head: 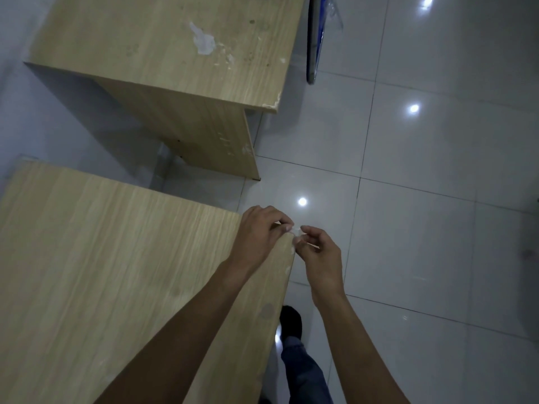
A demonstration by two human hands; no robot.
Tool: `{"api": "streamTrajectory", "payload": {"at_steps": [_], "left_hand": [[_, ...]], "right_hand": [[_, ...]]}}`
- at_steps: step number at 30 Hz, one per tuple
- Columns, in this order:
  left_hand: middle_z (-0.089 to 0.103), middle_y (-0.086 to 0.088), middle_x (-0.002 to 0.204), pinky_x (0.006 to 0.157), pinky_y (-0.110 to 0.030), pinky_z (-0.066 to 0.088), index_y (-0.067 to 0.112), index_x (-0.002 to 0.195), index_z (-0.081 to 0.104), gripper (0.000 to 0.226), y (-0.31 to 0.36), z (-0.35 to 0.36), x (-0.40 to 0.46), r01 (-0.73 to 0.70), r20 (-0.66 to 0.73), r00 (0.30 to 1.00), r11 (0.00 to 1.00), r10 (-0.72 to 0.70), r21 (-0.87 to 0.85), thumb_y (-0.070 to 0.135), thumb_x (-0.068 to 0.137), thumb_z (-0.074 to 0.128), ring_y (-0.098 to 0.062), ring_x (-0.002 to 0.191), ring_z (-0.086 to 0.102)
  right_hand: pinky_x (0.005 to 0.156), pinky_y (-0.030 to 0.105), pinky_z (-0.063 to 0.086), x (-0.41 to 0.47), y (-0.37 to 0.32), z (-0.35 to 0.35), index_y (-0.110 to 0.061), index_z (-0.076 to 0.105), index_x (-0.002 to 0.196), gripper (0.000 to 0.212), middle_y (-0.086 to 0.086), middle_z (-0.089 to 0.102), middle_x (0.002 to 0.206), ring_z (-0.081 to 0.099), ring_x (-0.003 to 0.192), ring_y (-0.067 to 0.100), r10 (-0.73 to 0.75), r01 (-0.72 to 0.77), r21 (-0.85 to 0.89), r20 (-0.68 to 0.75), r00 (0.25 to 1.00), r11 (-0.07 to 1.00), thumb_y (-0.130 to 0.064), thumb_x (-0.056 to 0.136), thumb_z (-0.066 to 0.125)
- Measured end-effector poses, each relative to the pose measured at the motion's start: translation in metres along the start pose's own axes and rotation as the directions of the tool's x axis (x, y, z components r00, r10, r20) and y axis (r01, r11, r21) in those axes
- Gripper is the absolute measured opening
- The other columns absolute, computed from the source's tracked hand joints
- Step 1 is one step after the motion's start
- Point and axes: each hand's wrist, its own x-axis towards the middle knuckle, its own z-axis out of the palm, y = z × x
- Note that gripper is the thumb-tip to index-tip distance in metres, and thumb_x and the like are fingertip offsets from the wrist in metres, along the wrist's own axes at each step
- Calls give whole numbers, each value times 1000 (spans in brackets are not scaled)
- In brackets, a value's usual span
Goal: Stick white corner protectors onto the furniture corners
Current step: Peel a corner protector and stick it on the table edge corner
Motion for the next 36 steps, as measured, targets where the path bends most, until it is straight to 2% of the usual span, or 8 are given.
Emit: {"api": "streamTrajectory", "payload": {"at_steps": [7,10,12,18,21,25,32,36], "left_hand": [[72,2,93,93,-31,38,17,96,75,13,-6,0,-6,-66,-39,997,998,66,-10,15,87,65,0,86,53],[69,1,99,106,-40,33,17,108,71,20,-9,0,-17,-96,-41,994,993,99,72,15,92,61,-9,95,56],[65,1,107,112,-37,25,17,118,66,25,-12,-1,-25,-134,-22,990,984,137,118,16,94,57,-10,103,55],[60,0,119,113,-40,30,14,128,58,35,-20,0,-35,-225,6,973,946,230,235,17,95,46,-12,116,50],[61,-1,121,114,-39,29,12,128,58,39,-25,4,-36,-243,3,968,933,251,267,16,93,43,-13,117,50],[63,0,122,116,-37,25,12,125,60,38,-27,8,-36,-262,-25,960,922,280,285,15,91,44,-14,117,50],[61,2,126,115,-44,26,14,129,56,40,-25,8,-36,-285,-5,954,906,301,313,14,91,44,-16,120,48],[57,5,132,113,-49,27,19,134,51,43,-22,6,-36,-296,90,955,872,284,390,19,92,43,-15,124,45]], "right_hand": [[67,17,51,-1,1,11,-17,61,102,18,-1,66,89,66,81,15,-14,5,-78,-122,992,997,-6,87,65],[62,11,50,-5,3,10,-24,59,109,26,-5,64,87,64,71,2,-98,90,-98,-89,991,991,-8,89,63],[65,10,51,-8,6,8,-25,60,115,29,-8,64,89,64,71,0,-160,153,-108,-63,985,982,-9,91,62],[83,21,55,-10,17,4,-19,64,116,36,-6,64,107,65,95,11,-230,227,-90,-27,973,970,4,96,46],[83,18,54,-9,18,-2,-12,64,120,45,0,64,111,63,98,12,-276,276,-158,22,961,948,13,94,37],[85,15,52,-3,18,-8,-10,64,119,45,2,65,112,61,99,1,-303,306,-211,48,952,928,16,93,37],[84,17,53,-3,17,-9,-7,64,119,46,1,65,109,62,97,5,-340,347,-249,71,938,904,18,90,39],[85,18,53,-3,14,-10,-7,64,119,44,2,65,110,62,100,8,-343,352,-244,82,936,903,17,91,40]]}}
